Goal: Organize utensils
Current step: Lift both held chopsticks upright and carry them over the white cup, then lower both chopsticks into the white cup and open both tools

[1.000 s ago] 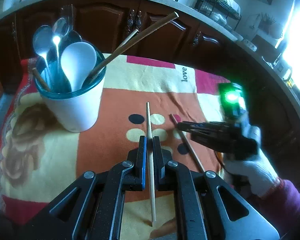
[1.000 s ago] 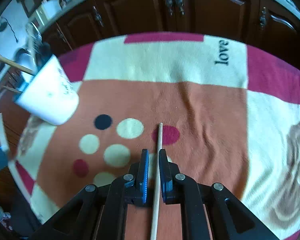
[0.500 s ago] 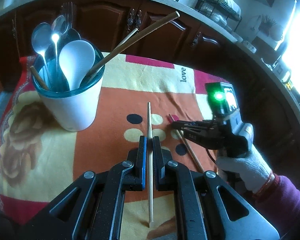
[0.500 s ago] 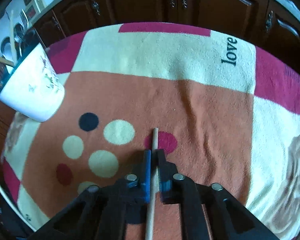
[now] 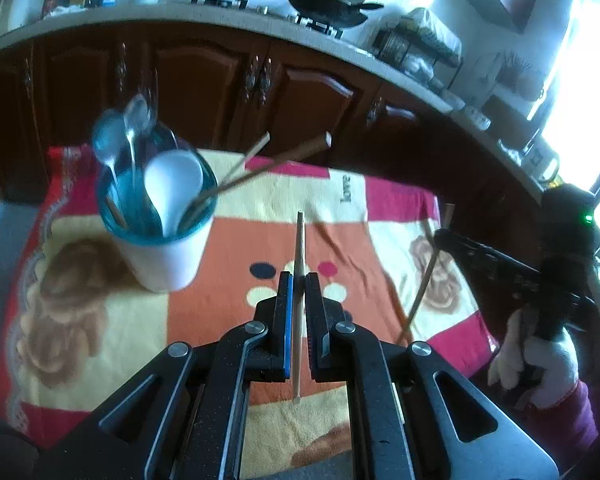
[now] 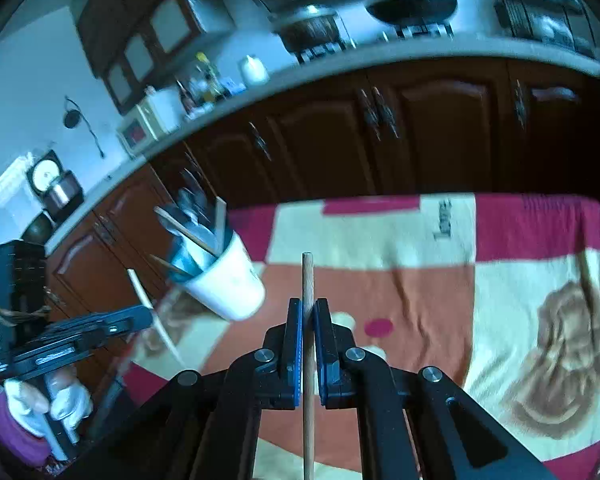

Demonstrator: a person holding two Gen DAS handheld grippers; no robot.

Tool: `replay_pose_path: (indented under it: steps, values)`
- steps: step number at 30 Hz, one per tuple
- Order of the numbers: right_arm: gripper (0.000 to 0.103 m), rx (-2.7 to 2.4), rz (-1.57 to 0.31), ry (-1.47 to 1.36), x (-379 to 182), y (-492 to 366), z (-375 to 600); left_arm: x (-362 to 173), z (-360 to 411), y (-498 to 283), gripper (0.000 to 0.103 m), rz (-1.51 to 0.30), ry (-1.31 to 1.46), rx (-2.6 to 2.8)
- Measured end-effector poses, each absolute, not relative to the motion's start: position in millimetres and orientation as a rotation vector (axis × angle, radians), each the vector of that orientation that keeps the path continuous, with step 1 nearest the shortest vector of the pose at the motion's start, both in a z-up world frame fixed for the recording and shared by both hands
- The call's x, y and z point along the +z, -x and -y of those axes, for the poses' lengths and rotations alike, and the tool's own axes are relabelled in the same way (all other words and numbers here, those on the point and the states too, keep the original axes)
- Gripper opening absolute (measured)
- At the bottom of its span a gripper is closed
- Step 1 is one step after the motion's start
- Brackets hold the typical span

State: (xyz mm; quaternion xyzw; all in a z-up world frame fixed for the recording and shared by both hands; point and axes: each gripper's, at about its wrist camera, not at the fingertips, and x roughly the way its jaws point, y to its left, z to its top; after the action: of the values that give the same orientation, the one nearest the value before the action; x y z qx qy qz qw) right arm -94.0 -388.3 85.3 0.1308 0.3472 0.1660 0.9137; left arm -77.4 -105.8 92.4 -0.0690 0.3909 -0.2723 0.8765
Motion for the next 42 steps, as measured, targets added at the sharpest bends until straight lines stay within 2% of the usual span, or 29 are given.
replay_pose_path:
  steps: [11, 21, 28, 42]
  values:
    - [0.005, 0.494, -0.545, -0.207, 187.6, 92.1, 332.1, 158.5, 67.0, 69.4, 0.004, -0.699, 0.146, -0.540]
    - [0.005, 0.596, -0.486, -0.107, 240.3, 59.9, 260.2, 207.1, 29.7, 31.3, 0.004, -0.577, 0.120, -0.438]
    - [0.005, 0.559, -0.469, -0.065, 241.5, 23.7, 223.2, 210.5, 17.1, -4.4, 0.004, -0.523, 0.086, -0.338]
    - [0.005, 0.494, -0.553, 0.001, 178.8, -21.4, 176.1, 156.0, 18.5, -48.2, 0.004, -0.572, 0.093, -0.268]
